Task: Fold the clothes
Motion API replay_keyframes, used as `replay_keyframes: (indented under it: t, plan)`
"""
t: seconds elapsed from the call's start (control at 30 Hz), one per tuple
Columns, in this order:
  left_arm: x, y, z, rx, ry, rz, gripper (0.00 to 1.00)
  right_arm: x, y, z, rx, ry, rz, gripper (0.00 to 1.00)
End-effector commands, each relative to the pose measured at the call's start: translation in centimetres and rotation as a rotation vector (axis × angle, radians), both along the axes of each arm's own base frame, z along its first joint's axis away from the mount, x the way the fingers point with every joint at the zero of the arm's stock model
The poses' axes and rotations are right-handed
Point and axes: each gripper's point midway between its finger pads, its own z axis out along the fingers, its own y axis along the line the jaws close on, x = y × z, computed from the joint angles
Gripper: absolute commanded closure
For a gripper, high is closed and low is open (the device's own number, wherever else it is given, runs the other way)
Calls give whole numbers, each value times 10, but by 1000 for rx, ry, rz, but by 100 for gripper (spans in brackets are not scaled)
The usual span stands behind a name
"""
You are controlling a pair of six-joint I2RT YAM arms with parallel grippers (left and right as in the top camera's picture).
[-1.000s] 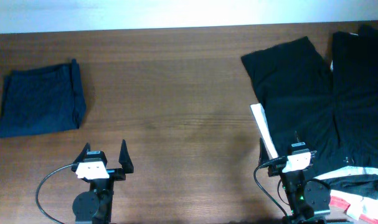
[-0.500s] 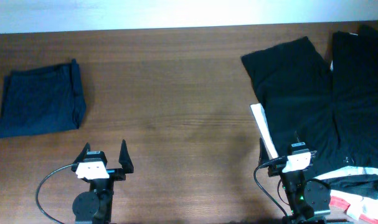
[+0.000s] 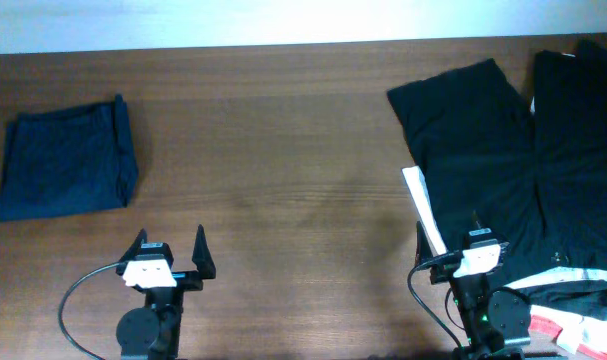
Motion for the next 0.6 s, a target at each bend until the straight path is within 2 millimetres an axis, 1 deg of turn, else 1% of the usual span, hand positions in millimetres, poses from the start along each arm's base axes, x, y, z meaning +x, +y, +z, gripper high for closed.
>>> replay_keyframes:
  t: [0.0,0.1,0.23,0.3,0.37,0.4,0.5,0.57]
  plan:
    - [-1,-5,7,6,-15,-33,1,-1,0,3,93,13,0,1]
    - [-4,-5,29,6,-16,-33,1,-6,-2,20,93,17,-13,1]
    - [-2,-5,39,10,97,-33,1,-10,-2,28,90,86,-14,1]
    - [6,-5,44,16,169,-35,1,-9,-2,37,86,132,-17,1]
    - [13,-6,45,17,255,-36,1,-5,2,44,86,193,-1,1]
    - [16,-6,44,18,326,-36,1,1,5,47,86,253,17,1]
    - [27,-6,49,19,443,-36,1,15,7,47,81,403,15,1]
    - [38,-6,51,21,535,-37,1,33,8,45,75,546,8,1]
